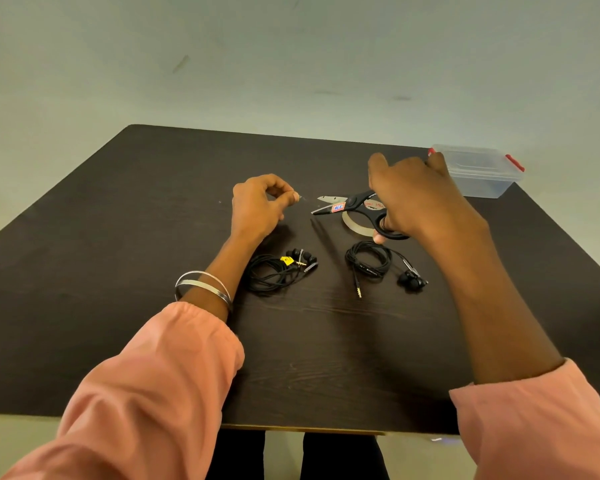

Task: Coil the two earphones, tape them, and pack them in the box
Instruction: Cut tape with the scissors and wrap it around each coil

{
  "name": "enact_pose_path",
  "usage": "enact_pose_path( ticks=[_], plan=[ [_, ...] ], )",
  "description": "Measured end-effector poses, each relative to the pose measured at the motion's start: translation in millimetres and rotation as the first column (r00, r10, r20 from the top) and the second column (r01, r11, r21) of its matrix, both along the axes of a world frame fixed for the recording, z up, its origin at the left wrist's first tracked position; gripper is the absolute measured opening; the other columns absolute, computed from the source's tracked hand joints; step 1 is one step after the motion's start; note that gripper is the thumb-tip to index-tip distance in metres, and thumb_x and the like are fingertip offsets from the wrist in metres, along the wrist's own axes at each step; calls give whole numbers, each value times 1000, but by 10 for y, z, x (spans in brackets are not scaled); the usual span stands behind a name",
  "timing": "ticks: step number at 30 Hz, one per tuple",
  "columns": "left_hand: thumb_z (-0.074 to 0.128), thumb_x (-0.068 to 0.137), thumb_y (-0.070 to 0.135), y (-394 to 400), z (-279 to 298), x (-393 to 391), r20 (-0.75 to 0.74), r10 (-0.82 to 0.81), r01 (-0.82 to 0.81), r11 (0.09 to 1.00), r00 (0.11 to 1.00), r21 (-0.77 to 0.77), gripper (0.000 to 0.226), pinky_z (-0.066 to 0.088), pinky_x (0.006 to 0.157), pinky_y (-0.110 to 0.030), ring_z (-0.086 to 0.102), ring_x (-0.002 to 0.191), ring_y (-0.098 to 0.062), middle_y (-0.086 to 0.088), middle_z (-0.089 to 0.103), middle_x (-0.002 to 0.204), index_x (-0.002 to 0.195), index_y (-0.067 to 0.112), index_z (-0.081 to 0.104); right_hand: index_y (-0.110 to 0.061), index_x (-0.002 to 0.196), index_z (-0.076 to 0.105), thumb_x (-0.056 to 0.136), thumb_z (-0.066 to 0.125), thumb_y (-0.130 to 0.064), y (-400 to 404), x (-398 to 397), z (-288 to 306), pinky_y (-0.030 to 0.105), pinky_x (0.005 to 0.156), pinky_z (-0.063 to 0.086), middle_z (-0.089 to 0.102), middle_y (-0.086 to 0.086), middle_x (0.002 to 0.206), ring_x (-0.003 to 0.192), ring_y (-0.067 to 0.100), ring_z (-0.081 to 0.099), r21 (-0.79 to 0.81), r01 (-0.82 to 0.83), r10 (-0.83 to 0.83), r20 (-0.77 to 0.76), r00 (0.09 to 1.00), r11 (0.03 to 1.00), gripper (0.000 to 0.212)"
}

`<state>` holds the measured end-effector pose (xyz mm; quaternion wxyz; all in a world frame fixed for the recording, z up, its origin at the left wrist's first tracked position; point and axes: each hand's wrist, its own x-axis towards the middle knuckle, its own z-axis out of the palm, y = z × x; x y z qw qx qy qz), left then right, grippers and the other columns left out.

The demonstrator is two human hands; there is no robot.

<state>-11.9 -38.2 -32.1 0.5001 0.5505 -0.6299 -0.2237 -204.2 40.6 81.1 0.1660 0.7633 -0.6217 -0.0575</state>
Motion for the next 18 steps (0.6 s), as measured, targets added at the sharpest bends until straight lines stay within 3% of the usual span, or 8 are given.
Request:
enact_pose_path(
  ticks=[4,9,14,18],
  plan=[
    [76,81,24,18,3,1,-3,-7,7,1000,1000,11,7,55,55,-20,61,49,-7,4,70,77,82,21,70,-5,111,38,77,72,-4,-6,91,-5,43,95,32,34,4,63,77,31,39,-1,-27,27,6,1000,1000,48],
    [76,81,23,17,-3,6,-3,-9,9,1000,1000,9,7,54,54,-20,62,52,-9,3,70,78,83,19,71,-4,112,40,76,75,-7,-15,179,18,43,96,33,28,3,63,88,34,51,5,-57,57,-21,998,998,50],
    [76,81,24,24,-7,13,15,-1,1,1000,1000,-9,7,53,56,-18,61,48,-7,5,69,75,81,20,71,-2,116,42,80,67,0,-45,183,18,43,97,35,27,3,64,75,30,40,-21,-71,70,-47,996,997,44],
    [76,81,24,30,2,17,2,-8,8,1000,1000,0,7,54,56,-20,61,49,-9,5,70,75,81,21,70,-2,113,47,84,66,-1,-11,160,28,37,78,35,35,6,73,88,35,56,-47,-75,72,-54,996,996,35]
  ],
)
